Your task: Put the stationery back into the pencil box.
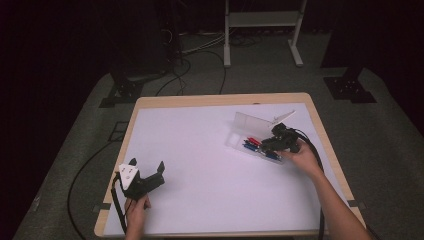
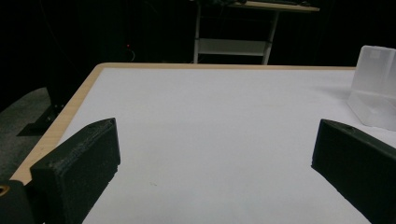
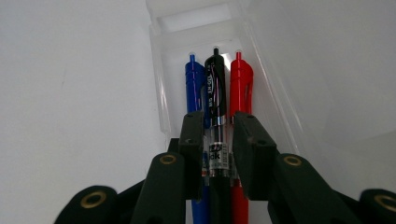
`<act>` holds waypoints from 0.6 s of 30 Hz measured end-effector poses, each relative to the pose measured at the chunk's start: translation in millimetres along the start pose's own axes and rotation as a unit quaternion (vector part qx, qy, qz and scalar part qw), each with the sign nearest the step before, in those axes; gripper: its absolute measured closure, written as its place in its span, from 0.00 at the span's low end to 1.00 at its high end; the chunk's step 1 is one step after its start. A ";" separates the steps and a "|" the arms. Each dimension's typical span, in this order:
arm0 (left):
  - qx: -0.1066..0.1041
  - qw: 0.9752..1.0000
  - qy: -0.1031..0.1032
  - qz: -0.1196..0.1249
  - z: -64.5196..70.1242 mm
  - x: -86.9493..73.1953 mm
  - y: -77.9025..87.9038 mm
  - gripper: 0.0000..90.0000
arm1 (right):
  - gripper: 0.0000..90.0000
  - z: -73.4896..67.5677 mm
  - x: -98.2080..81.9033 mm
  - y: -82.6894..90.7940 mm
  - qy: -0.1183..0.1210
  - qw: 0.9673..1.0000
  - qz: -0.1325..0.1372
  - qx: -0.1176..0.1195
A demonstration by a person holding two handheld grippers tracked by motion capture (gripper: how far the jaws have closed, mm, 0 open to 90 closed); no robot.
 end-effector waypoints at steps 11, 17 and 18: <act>0.001 1.000 -0.005 0.002 1.4 -0.8 1.4 0.00 | 0.65 -10.3 -15.7 22.2 0.004 1.000 0.006 0.016; -0.001 1.000 -0.005 0.000 0.5 -0.7 1.5 0.00 | 0.60 -16.7 -27.3 30.5 0.011 1.000 0.008 0.016; -0.001 1.000 -0.005 0.001 0.7 -0.8 1.4 0.00 | 0.59 -17.2 -29.6 31.3 0.012 1.000 0.007 0.016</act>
Point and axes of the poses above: each handheld gripper's, and its own axes: y roughly backward along the jaws, x roughly out of its top, z roughly to its right, the point moved 2 cm from there along -y, roughly forward along the jaws, and after that the axes turned 14 degrees about -z, right-handed, at the moved point
